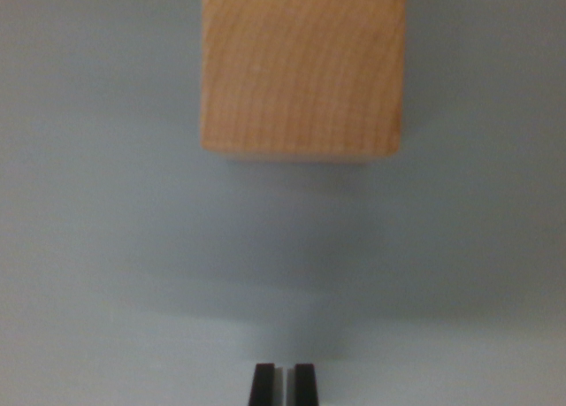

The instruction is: Push wooden cube

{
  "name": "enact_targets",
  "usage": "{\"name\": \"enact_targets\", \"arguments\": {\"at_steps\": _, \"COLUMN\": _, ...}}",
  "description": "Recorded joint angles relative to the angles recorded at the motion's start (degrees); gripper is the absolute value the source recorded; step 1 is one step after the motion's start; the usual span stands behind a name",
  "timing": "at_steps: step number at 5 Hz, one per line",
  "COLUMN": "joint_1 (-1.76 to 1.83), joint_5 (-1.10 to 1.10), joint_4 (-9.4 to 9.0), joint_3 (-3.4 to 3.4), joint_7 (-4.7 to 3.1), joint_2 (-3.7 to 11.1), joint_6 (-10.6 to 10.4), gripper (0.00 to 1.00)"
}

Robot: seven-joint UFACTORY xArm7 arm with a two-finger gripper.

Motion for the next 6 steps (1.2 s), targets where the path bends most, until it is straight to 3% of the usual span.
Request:
{"name": "enact_targets", "arguments": {"at_steps": 5, "joint_1": 0.0, "joint_5": -0.01, "joint_4": 0.48, "joint_3": -0.02, "joint_7": -0.03, "joint_2": 0.3, "joint_6": 0.2, "gripper": 1.0}}
{"name": "enact_targets", "arguments": {"at_steps": 6, "joint_1": -0.01, "joint_5": -0.03, "joint_4": 1.37, "joint_3": -0.06, "joint_7": -0.09, "joint_2": 0.85, "joint_6": 0.5, "gripper": 1.0}}
